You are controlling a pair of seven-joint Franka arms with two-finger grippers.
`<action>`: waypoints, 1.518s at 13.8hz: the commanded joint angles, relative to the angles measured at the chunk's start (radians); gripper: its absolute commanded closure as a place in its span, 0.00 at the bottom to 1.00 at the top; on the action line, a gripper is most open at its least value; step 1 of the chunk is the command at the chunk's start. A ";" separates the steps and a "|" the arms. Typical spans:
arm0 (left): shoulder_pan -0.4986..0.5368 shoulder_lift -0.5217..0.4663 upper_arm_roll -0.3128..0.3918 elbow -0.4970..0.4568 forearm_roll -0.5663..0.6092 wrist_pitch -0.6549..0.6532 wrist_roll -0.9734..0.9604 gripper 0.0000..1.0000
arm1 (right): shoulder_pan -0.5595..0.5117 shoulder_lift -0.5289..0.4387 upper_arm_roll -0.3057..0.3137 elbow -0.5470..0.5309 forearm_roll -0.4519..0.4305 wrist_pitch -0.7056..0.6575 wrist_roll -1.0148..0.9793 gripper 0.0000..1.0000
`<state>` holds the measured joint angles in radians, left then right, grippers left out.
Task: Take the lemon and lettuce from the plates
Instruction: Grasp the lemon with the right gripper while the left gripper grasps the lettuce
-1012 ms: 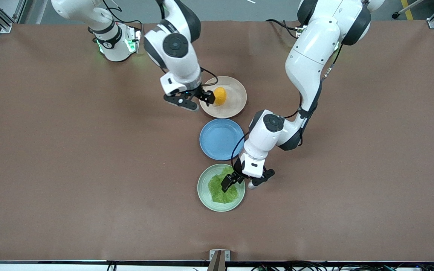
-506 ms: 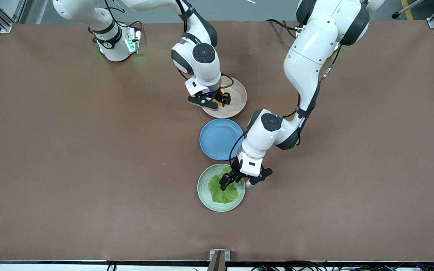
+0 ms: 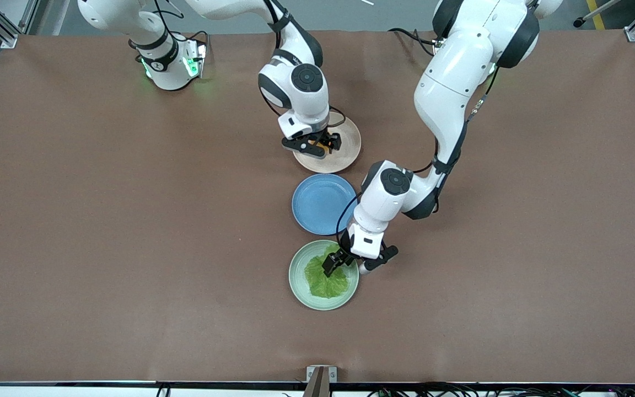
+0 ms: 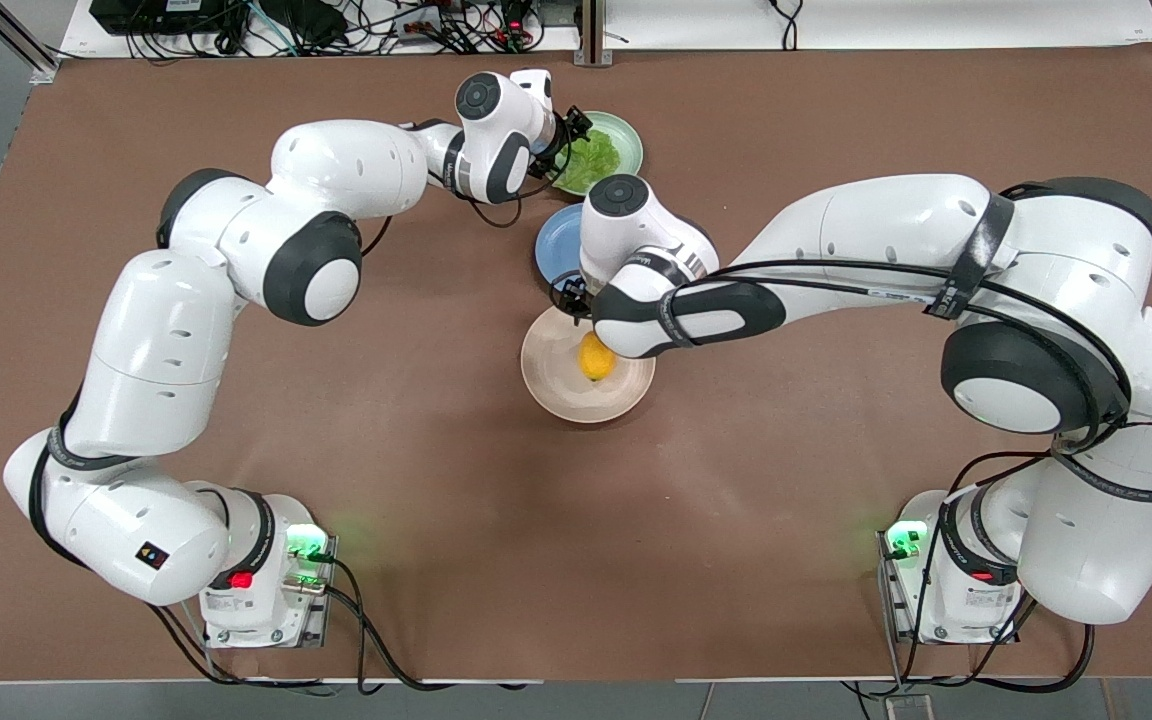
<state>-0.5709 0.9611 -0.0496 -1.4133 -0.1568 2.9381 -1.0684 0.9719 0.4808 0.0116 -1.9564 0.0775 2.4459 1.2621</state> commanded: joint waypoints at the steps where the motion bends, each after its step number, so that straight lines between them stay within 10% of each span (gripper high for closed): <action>1: -0.006 -0.004 0.005 0.010 -0.012 -0.014 -0.001 0.52 | 0.025 0.015 -0.015 0.002 -0.015 0.011 0.033 0.00; 7: -0.007 -0.016 0.007 0.011 -0.009 -0.013 -0.004 0.99 | 0.054 0.062 -0.016 0.004 -0.015 0.079 0.071 0.00; 14: 0.009 -0.151 -0.001 -0.032 -0.017 -0.104 0.001 1.00 | 0.073 0.062 -0.015 0.002 -0.015 0.073 0.095 0.00; 17: 0.032 -0.277 -0.003 -0.087 -0.017 -0.307 0.021 1.00 | 0.076 0.062 -0.016 -0.001 -0.016 0.068 0.096 0.25; 21: 0.146 -0.448 -0.035 -0.159 -0.018 -0.645 0.228 1.00 | 0.064 0.038 -0.021 0.002 -0.019 0.001 0.089 0.99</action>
<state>-0.4939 0.6260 -0.0525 -1.4652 -0.1568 2.4061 -0.9610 1.0299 0.5444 0.0068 -1.9487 0.0763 2.4858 1.3287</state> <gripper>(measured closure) 0.978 0.330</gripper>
